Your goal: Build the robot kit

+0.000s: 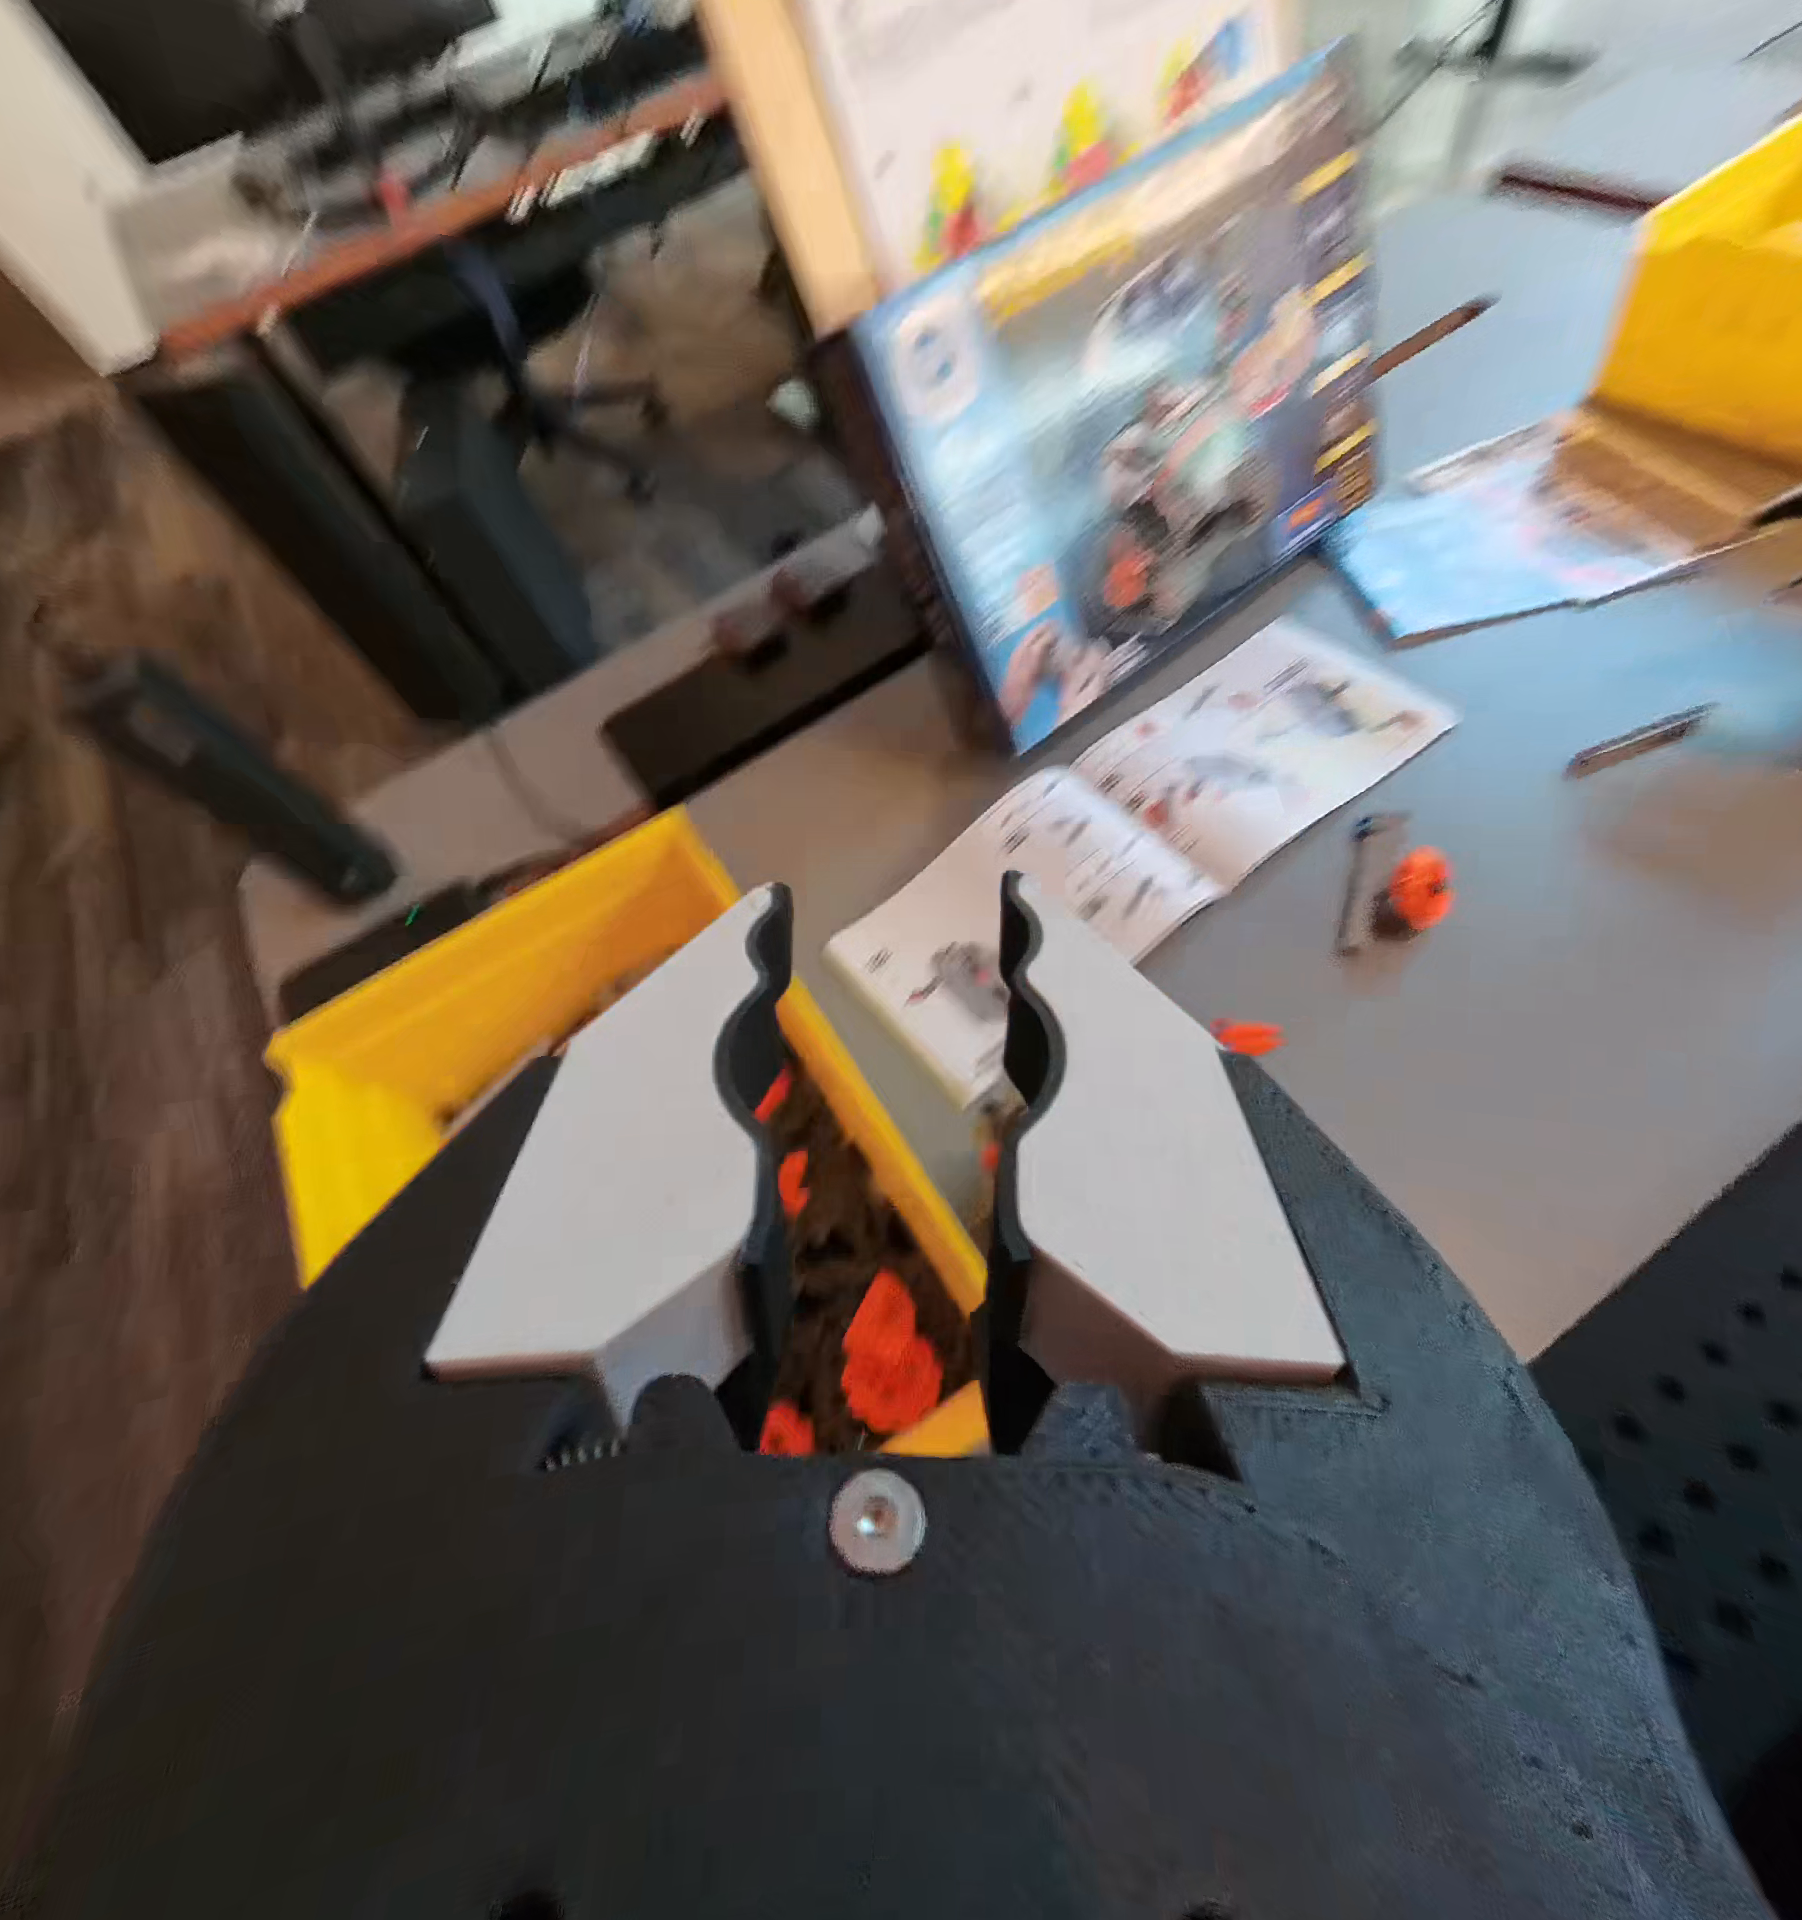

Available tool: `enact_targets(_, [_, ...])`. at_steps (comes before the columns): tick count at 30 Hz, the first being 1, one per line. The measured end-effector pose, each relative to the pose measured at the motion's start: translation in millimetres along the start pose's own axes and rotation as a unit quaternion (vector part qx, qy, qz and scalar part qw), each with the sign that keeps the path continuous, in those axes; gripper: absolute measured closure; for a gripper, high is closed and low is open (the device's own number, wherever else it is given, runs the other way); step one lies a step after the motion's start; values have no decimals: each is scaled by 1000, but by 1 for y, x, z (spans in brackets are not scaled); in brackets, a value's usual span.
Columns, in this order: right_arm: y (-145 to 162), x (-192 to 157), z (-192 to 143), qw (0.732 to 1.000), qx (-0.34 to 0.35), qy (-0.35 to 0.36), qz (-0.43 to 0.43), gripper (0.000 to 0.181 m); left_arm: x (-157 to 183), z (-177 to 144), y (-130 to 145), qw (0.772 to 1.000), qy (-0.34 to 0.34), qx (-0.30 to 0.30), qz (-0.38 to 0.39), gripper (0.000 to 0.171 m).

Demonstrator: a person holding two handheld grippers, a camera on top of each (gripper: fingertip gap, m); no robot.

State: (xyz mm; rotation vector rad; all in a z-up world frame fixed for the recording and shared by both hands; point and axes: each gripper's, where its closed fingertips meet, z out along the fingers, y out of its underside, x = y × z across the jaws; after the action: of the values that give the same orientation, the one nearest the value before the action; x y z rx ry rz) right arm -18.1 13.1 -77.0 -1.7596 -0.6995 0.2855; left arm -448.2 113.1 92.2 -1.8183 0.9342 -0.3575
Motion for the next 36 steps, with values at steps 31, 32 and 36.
enact_targets(31, [-43,6,31,977,109,169,74,139,-61,32,248,782,1,-561,-272,105])
enact_targets(32, [-43,5,32,977,106,169,71,139,-61,29,250,778,-3,-567,-271,104])
enact_targets(36, [-39,2,36,980,91,164,60,139,-56,24,253,767,-7,-586,-261,96])
